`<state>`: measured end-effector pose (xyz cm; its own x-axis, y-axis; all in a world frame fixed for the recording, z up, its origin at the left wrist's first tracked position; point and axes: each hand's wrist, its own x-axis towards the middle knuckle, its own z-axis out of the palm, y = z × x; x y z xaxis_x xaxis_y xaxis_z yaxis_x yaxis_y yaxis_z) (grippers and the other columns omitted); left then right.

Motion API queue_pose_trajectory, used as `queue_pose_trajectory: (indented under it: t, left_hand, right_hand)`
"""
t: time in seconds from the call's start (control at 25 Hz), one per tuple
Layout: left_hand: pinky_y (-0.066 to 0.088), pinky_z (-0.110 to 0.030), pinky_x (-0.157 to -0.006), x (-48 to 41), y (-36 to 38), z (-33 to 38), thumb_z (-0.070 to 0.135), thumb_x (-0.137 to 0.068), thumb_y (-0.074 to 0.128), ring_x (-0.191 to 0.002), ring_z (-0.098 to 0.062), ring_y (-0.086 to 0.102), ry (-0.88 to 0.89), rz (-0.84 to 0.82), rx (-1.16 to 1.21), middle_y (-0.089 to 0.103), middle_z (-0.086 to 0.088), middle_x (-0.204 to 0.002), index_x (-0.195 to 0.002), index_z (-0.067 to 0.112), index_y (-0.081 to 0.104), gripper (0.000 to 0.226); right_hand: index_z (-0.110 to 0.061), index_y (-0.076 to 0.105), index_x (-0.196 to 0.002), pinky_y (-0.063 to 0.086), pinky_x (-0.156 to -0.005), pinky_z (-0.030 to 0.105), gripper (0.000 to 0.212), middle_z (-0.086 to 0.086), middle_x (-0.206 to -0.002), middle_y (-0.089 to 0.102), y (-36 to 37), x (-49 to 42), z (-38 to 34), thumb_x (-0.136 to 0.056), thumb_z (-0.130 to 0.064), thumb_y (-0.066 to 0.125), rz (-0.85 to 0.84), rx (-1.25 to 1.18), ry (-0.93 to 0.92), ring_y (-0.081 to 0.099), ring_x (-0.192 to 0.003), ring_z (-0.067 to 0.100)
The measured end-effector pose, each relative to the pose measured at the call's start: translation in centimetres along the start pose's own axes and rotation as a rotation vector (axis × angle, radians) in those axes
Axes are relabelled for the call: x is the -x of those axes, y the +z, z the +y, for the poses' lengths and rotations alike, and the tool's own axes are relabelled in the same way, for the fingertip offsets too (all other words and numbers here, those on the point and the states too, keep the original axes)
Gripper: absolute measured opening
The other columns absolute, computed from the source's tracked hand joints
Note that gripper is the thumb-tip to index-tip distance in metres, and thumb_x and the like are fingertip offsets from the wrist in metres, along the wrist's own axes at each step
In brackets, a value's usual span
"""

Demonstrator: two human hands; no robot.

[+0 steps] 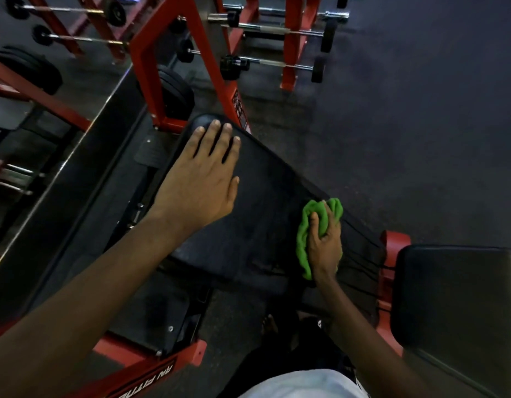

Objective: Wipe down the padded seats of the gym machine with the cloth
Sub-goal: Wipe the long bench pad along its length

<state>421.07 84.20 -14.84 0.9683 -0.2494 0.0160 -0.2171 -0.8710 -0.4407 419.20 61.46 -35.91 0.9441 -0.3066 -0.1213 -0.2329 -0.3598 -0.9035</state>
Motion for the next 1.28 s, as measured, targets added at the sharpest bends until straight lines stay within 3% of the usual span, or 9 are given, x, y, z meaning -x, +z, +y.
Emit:
queue_pose_trajectory:
  t: [0.08, 0.16, 0.32, 0.48, 0.56, 0.8, 0.92, 1.04, 1.28]
  left_hand:
    - [0.022, -0.048, -0.123, -1.2, 0.1, 1.4, 0.034, -0.097, 0.036, -0.149, -0.035, 0.032, 0.07, -0.003, 0.024, 0.037, -0.023, -0.158, -0.149, 0.002, 0.045, 0.061]
    - [0.028, -0.047, -0.12, -3.0, 0.9, 3.2, 0.033, -0.095, 0.032, -0.145, -0.034, 0.04, 0.163, -0.015, 0.023, 0.045, -0.021, -0.153, -0.144, 0.004, 0.052, 0.061]
    - [0.021, -0.048, -0.123, -4.7, 2.5, 4.4, 0.034, -0.104, 0.026, -0.15, -0.036, 0.029, 0.208, -0.094, -0.002, 0.034, -0.022, -0.16, -0.155, 0.002, 0.033, 0.061]
    - [0.017, -0.048, -0.125, -4.9, 3.0, 4.7, 0.037, -0.106, 0.022, -0.153, -0.036, 0.023, 0.208, -0.105, -0.039, 0.026, -0.022, -0.164, -0.158, 0.001, 0.025, 0.063]
    - [0.016, -0.048, -0.125, -4.9, 3.1, 4.8, 0.038, -0.106, 0.021, -0.154, -0.036, 0.02, 0.196, -0.103, -0.051, 0.024, -0.022, -0.164, -0.158, 0.001, 0.023, 0.064]
    - [0.015, -0.048, -0.125, -5.0, 3.3, 4.8, 0.039, -0.105, 0.019, -0.153, -0.036, 0.022, 0.192, -0.118, -0.046, 0.026, -0.022, -0.164, -0.158, 0.002, 0.022, 0.066]
    - [0.016, -0.048, -0.125, -5.1, 3.1, 4.7, 0.039, -0.103, 0.015, -0.152, -0.035, 0.023, 0.189, -0.13, -0.044, 0.027, -0.021, -0.163, -0.158, 0.002, 0.023, 0.067]
    - [0.017, -0.048, -0.125, -5.1, 3.1, 4.8, 0.04, -0.103, 0.015, -0.152, -0.035, 0.025, 0.184, -0.131, -0.063, 0.029, -0.02, -0.163, -0.158, 0.003, 0.025, 0.067]
    - [0.016, -0.048, -0.125, -5.2, 2.9, 5.0, 0.041, -0.104, 0.015, -0.152, -0.035, 0.024, 0.184, -0.119, -0.062, 0.028, -0.019, -0.163, -0.159, 0.004, 0.023, 0.067]
  right_hand:
    - [-0.032, 0.054, -0.143, 0.043, -0.11, 0.031, 0.052, -0.001, -0.149, 0.054, -0.1, 2.5, -0.7, -0.098, -0.055, 0.048, -0.026, -0.032, -0.057, 0.054, -0.134, 0.019]
    - [-0.031, 0.056, -0.142, 0.041, -0.113, 0.03, 0.046, 0.001, -0.147, 0.057, 0.4, 6.2, -2.5, -0.1, -0.048, 0.053, -0.133, -0.024, -0.276, 0.054, -0.134, 0.016]
    - [-0.035, 0.045, -0.15, 0.024, -0.124, 0.036, 0.061, -0.003, -0.155, 0.046, 0.4, 9.0, -3.1, -0.095, -0.058, 0.058, -0.283, 0.104, -0.551, 0.031, -0.147, 0.005]
    - [-0.039, 0.042, -0.151, 0.033, -0.12, 0.043, 0.061, -0.003, -0.15, 0.05, 0.3, 5.9, -1.2, -0.094, -0.054, 0.058, -0.207, 0.06, -0.334, 0.046, -0.141, 0.019]
    - [-0.038, 0.043, -0.149, 0.038, -0.116, 0.044, 0.058, -0.008, -0.144, 0.05, 0.4, 5.5, -1.3, -0.095, -0.053, 0.054, -0.122, -0.006, -0.195, 0.048, -0.137, 0.015]
    - [-0.04, 0.038, -0.153, 0.033, -0.119, 0.046, 0.057, 0.0, -0.155, 0.045, -0.7, 8.8, -1.8, -0.099, -0.056, 0.048, -0.385, 0.121, -0.562, 0.043, -0.142, 0.021]
    - [-0.038, 0.04, -0.151, 0.041, -0.111, 0.052, 0.054, 0.0, -0.152, 0.05, 0.3, 4.1, -1.5, -0.1, -0.055, 0.048, -0.271, 0.066, -0.419, 0.051, -0.135, 0.027]
    - [-0.031, 0.048, -0.148, 0.045, -0.109, 0.044, 0.055, -0.003, -0.155, 0.048, 1.7, -0.7, -3.7, -0.098, -0.054, 0.049, -0.127, 0.026, -0.262, 0.052, -0.135, 0.022]
    - [-0.026, 0.06, -0.137, 0.047, -0.103, 0.03, 0.051, 0.001, -0.14, 0.062, 3.4, -6.9, -6.6, -0.097, -0.057, 0.053, -0.15, -0.045, -0.275, 0.06, -0.124, 0.018]
